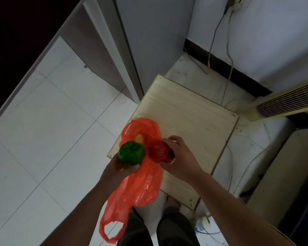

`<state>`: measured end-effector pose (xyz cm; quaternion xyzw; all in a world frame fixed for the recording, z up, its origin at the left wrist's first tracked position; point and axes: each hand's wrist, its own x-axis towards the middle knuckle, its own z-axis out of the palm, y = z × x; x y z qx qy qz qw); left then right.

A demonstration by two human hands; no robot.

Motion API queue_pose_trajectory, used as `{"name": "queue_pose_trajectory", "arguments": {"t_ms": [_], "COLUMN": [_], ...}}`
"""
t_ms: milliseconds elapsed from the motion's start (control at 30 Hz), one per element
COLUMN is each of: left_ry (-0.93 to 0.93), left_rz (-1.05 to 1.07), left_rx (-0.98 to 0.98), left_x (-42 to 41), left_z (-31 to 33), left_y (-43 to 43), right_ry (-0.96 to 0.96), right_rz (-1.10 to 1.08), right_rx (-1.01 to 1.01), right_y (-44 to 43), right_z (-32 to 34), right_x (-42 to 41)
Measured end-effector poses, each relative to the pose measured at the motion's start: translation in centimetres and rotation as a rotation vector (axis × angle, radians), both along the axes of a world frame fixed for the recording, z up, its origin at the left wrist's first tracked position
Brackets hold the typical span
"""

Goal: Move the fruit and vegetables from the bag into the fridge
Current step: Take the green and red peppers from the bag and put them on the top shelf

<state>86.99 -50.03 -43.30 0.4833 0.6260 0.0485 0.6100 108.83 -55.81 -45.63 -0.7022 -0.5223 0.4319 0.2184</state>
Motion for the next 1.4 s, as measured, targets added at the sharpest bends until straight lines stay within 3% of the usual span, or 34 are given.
{"name": "queue_pose_trajectory", "arguments": {"t_ms": [567, 700, 1400], "left_ry": [-0.327, -0.301, -0.173], "left_rz": [-0.327, -0.384, -0.269], "left_rx": [-0.109, -0.097, 0.031], "left_x": [19.8, 19.2, 9.7], "left_z": [-2.7, -1.7, 5.7], "left_y": [1.0, 1.4, 2.2], "right_ry": [-0.193, -0.177, -0.198], "right_rz": [-0.375, -0.427, -0.424], "right_rx": [-0.088, -0.097, -0.008], "right_y": [-6.7, -7.9, -8.4], "right_z": [0.1, 0.1, 6.9], "right_x": [12.2, 12.6, 9.5]}}
